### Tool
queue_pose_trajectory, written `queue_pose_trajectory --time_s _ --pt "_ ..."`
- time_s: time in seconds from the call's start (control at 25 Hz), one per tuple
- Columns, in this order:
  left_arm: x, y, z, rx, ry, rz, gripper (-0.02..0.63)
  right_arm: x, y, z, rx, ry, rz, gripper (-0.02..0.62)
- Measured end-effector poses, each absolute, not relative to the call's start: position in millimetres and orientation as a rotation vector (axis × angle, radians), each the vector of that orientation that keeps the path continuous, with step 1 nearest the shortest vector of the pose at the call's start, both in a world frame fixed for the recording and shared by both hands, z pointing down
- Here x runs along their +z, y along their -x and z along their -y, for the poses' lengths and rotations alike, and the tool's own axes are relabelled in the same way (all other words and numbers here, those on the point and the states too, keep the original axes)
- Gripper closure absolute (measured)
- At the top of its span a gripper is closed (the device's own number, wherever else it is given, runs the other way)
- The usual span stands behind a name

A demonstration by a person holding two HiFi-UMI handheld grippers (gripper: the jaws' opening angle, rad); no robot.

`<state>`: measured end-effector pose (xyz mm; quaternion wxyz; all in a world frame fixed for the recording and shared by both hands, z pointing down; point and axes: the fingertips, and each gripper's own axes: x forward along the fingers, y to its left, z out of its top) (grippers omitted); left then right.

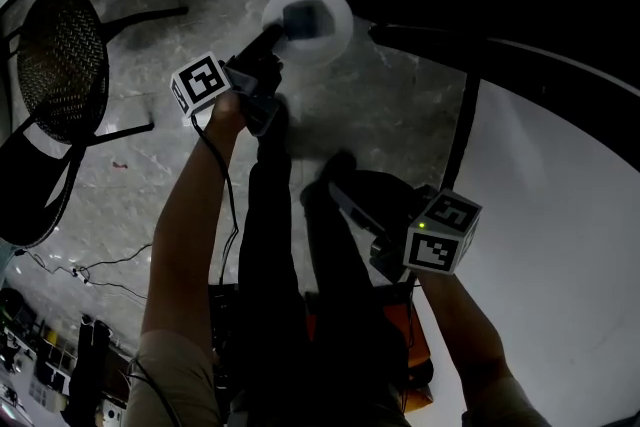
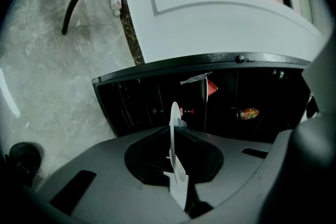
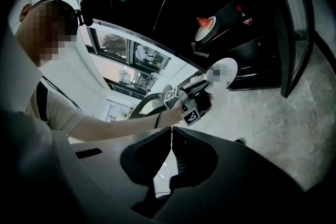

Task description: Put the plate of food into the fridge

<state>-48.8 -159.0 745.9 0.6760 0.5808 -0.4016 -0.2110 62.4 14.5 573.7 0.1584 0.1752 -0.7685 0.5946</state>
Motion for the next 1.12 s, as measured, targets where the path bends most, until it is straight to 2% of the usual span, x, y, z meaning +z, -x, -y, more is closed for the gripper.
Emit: queue_pose_trajectory --time_s 1.12 --pt "803 69 184 -0.512 -1.250 1.038 0.588 627 -52 -12 1.702 -0.453 2.140 0.571"
